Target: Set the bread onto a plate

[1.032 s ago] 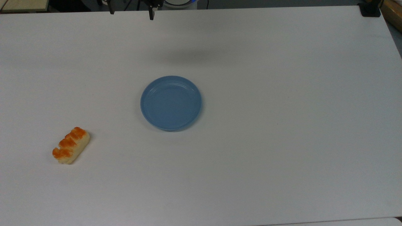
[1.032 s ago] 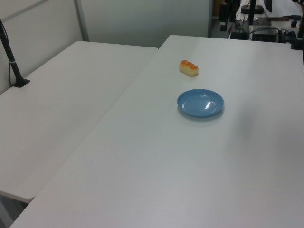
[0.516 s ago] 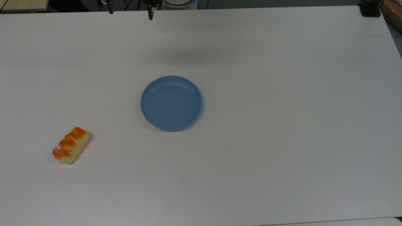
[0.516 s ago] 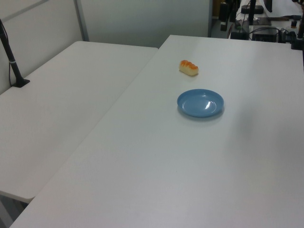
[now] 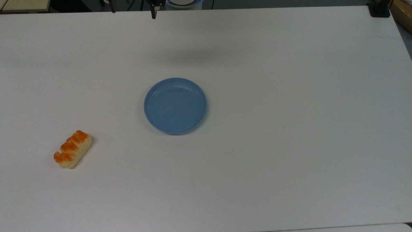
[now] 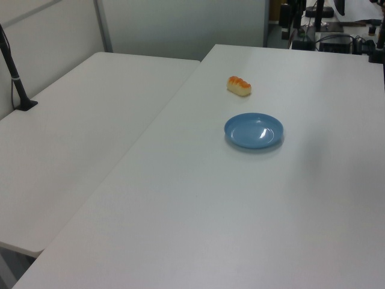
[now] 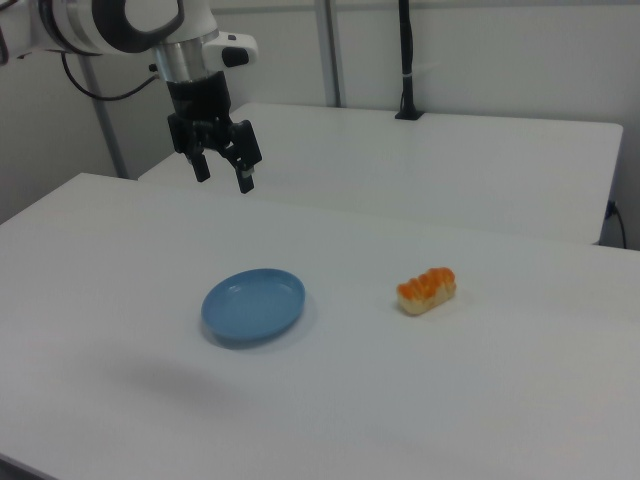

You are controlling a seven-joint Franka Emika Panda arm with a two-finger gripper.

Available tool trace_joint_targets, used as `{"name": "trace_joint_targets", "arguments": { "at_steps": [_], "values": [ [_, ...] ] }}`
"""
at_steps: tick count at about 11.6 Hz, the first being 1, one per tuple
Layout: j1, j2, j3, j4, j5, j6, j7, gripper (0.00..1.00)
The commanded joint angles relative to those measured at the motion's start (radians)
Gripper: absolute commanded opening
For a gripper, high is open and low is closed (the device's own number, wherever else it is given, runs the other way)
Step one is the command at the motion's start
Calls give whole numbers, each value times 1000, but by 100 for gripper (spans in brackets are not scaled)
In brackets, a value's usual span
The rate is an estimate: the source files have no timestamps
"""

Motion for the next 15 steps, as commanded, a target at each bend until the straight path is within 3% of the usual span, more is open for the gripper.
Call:
{"name": "trace_joint_targets", "arguments": {
  "at_steps": [1,9,15],
  "values": [
    [-28,-12,-7,0,23,-12,-21,100],
    [-2,26,9,9,23,-15,-9,100],
    [-80,163,-35,12,9,285,-10,100]
  ]
}}
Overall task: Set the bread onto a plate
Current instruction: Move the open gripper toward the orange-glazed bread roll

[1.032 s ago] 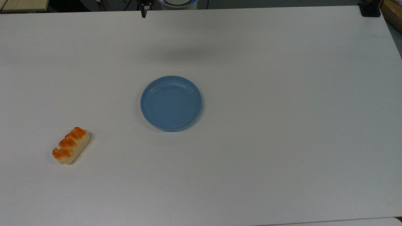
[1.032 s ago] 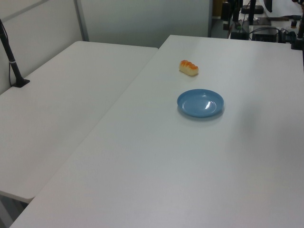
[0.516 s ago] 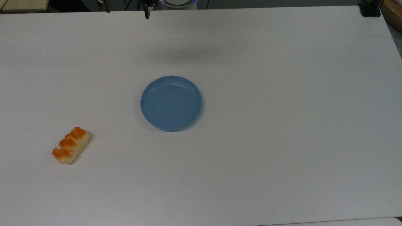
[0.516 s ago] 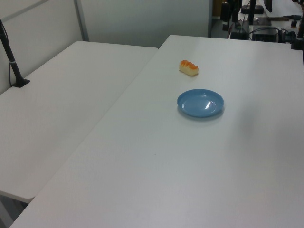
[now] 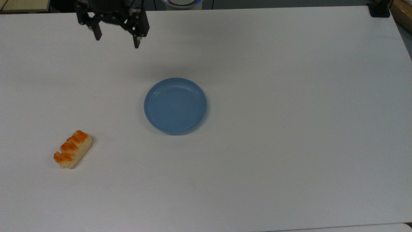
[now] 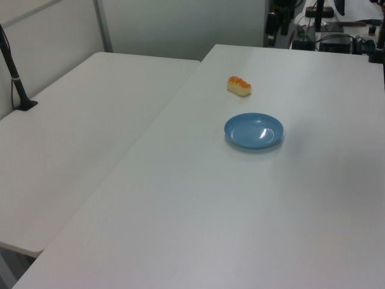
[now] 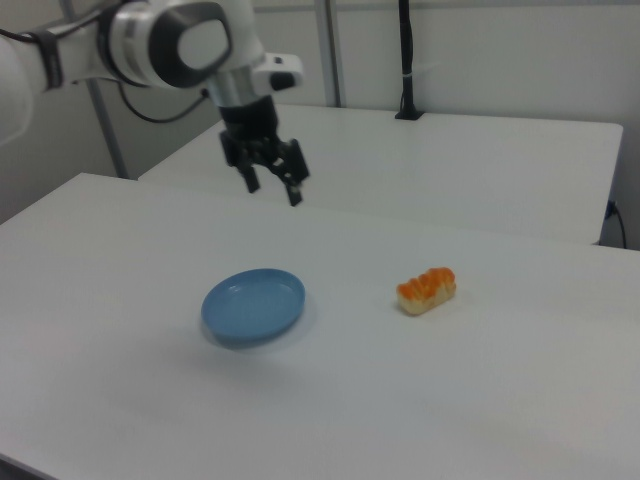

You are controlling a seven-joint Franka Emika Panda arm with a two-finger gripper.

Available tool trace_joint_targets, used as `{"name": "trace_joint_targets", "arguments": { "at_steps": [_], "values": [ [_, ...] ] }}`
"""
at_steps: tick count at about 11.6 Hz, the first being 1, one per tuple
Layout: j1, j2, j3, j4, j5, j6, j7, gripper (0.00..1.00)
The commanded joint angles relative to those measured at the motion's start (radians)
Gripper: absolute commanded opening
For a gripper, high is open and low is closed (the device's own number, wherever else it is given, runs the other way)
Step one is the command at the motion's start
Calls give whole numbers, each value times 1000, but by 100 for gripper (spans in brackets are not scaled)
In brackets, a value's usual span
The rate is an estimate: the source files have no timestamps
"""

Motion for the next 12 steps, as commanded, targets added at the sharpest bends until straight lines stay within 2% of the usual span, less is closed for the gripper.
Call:
{"name": "trace_joint_targets", "arguments": {
  "at_steps": [1,3,5,7,10,12],
  "values": [
    [-23,104,-68,10,9,165,-9,100],
    [-35,170,-109,10,9,280,-6,100],
    [-72,199,-114,10,7,348,64,100],
    [-94,240,-114,10,6,449,237,100],
    [-91,283,-114,10,-63,525,517,100],
    [-91,290,-115,8,-81,624,695,100]
  ]
}}
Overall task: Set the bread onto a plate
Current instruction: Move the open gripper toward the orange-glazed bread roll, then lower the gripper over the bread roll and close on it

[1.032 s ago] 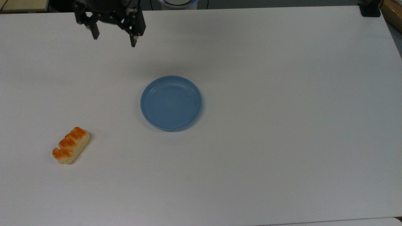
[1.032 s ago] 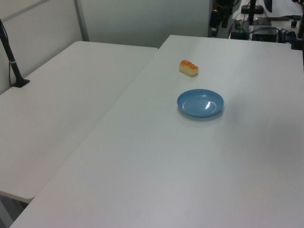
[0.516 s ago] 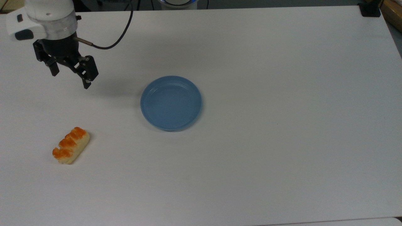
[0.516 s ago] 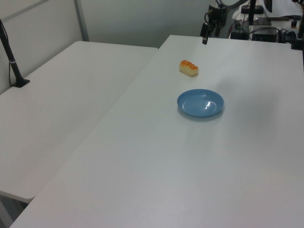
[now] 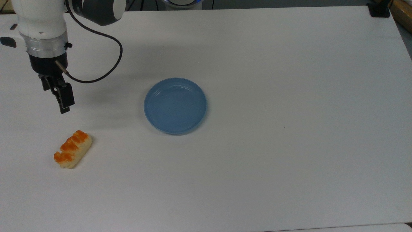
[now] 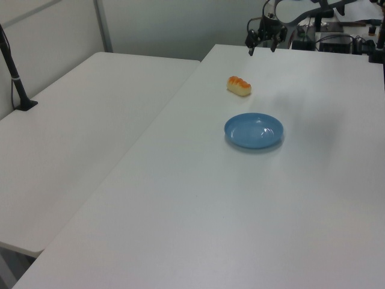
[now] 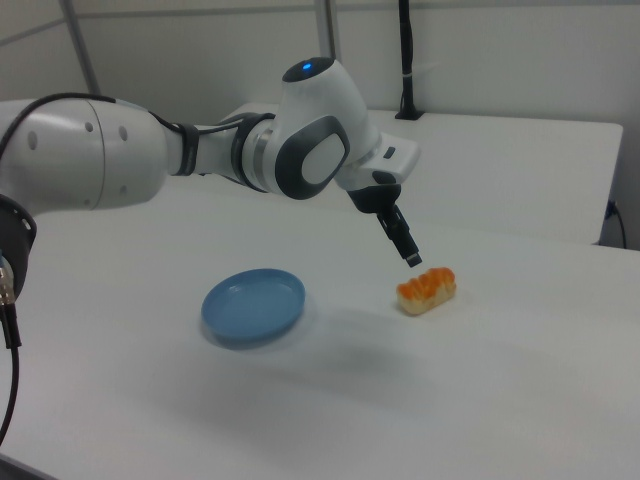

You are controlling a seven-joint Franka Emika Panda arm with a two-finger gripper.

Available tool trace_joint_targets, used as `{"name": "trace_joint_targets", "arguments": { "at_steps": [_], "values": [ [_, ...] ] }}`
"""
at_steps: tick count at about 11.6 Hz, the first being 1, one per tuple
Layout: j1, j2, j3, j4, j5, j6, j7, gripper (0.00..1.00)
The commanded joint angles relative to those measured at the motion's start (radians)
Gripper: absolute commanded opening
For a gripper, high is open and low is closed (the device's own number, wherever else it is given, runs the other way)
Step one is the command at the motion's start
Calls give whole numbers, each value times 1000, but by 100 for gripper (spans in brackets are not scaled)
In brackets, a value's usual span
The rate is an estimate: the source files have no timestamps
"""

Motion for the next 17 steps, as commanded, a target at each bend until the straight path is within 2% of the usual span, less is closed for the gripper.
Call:
{"name": "trace_joint_targets", "arguments": {
  "at_steps": [1,2,7,9,13,15,17],
  "values": [
    [14,26,-6,7,-63,92,215,100],
    [17,50,-6,8,-93,94,215,100],
    [23,142,-6,56,-126,146,189,100],
    [37,216,-6,129,-130,154,185,100],
    [47,323,-8,197,-142,198,108,100],
    [47,358,-8,205,-142,246,84,100],
    [47,378,-19,209,-172,263,84,100]
  ]
}}
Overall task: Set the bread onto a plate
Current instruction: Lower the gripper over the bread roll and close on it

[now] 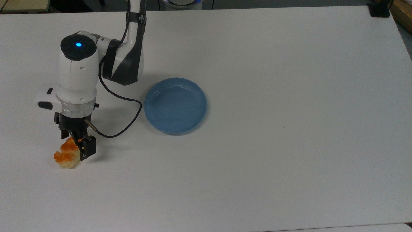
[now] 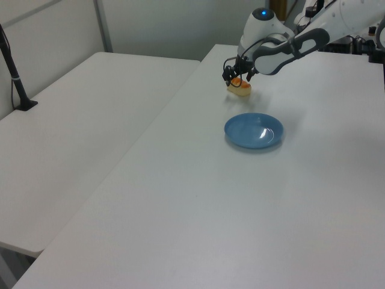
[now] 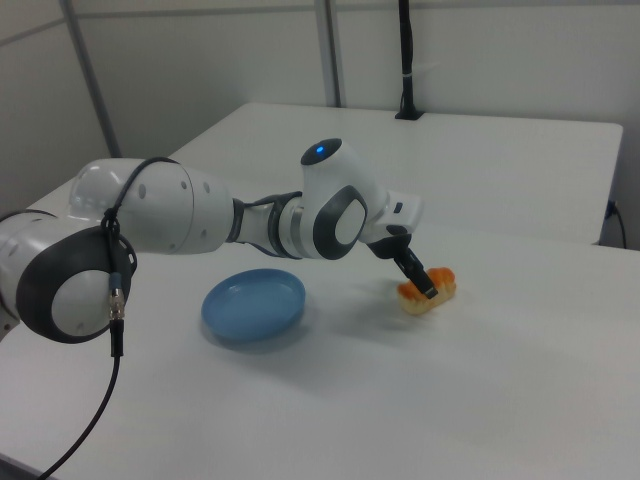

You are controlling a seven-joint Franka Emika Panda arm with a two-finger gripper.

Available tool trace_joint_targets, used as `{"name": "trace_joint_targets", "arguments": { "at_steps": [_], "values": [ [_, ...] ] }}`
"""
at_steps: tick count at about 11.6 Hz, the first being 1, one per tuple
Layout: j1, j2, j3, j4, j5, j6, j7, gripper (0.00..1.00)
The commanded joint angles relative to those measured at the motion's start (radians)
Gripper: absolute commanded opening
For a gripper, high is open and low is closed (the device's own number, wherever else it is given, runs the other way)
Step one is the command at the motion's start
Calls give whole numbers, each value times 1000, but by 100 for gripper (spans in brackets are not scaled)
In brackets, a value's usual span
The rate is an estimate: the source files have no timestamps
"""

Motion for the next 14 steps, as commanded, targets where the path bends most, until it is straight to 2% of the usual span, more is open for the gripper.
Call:
{"name": "trace_joint_targets", "arguments": {
  "at_steps": [1,3,5,9,14],
  "values": [
    [7,40,-27,31,-48,22,-16,100],
    [4,43,-29,29,-47,22,-56,100],
    [4,43,-40,23,-47,22,-68,91],
    [6,57,-40,21,-47,22,-90,56],
    [3,20,-38,11,-45,20,-110,49]
  ]
}}
